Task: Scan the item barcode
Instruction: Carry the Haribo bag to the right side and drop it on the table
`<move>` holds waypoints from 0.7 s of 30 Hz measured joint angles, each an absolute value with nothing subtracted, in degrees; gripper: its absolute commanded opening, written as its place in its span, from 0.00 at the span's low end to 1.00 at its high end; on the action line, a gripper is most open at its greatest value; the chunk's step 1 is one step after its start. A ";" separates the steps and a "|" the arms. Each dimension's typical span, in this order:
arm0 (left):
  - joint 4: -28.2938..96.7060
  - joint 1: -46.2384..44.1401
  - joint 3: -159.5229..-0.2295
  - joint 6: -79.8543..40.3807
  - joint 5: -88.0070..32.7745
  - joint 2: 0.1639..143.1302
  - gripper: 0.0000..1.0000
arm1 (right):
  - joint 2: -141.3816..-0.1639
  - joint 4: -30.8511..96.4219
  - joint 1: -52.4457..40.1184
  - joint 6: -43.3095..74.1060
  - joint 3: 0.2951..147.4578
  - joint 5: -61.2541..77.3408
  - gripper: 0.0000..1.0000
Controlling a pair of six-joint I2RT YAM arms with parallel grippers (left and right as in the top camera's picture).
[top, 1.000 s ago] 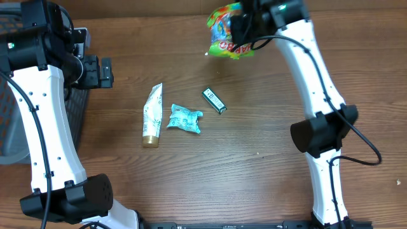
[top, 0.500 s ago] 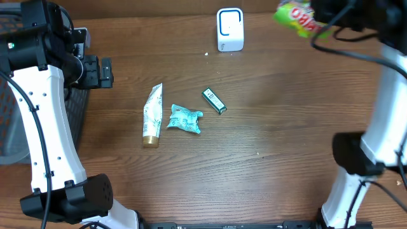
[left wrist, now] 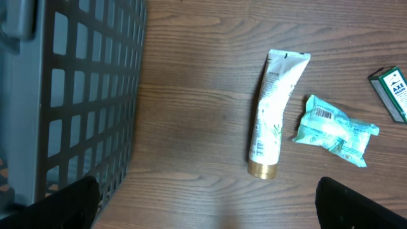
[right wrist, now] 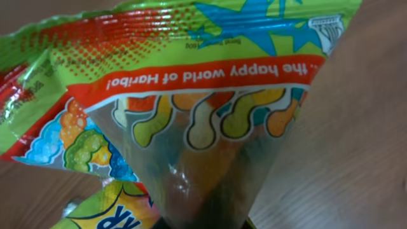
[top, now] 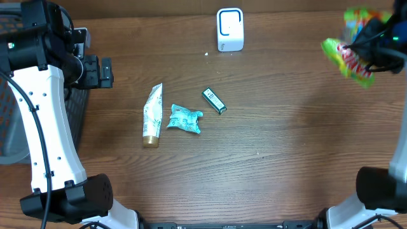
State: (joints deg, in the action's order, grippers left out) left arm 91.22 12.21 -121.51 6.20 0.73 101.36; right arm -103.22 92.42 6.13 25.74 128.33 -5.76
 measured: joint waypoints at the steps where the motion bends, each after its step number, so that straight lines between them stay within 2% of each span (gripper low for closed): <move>1: 91.24 12.21 -121.51 6.20 0.73 101.38 0.99 | -103.74 88.97 7.33 27.92 121.67 -6.57 0.04; 10: 91.31 12.21 -121.51 6.20 0.71 101.36 1.00 | -106.06 63.16 16.67 39.00 85.65 -8.56 0.04; 11: 91.20 12.21 -121.51 6.20 0.73 101.36 1.00 | -106.06 60.45 17.63 39.51 83.18 -8.60 0.07; 12: 91.29 12.21 -121.51 6.20 0.71 101.38 1.00 | -106.06 58.48 18.61 39.88 81.10 -8.62 0.22; 13: 91.26 12.21 -121.51 6.20 0.71 101.38 1.00 | -106.06 57.21 19.59 40.36 79.50 -8.60 0.46; 14: 91.26 12.21 -121.51 6.20 0.71 101.38 1.00 | -106.06 56.77 20.34 40.95 78.67 -8.56 0.91; 15: 91.24 12.21 -121.51 6.20 0.73 101.38 1.00 | -106.06 56.45 21.10 40.91 78.37 -8.49 1.00; 21: 91.26 12.21 -121.51 6.20 0.71 101.36 1.00 | -106.04 59.11 22.09 34.79 80.73 -3.05 1.00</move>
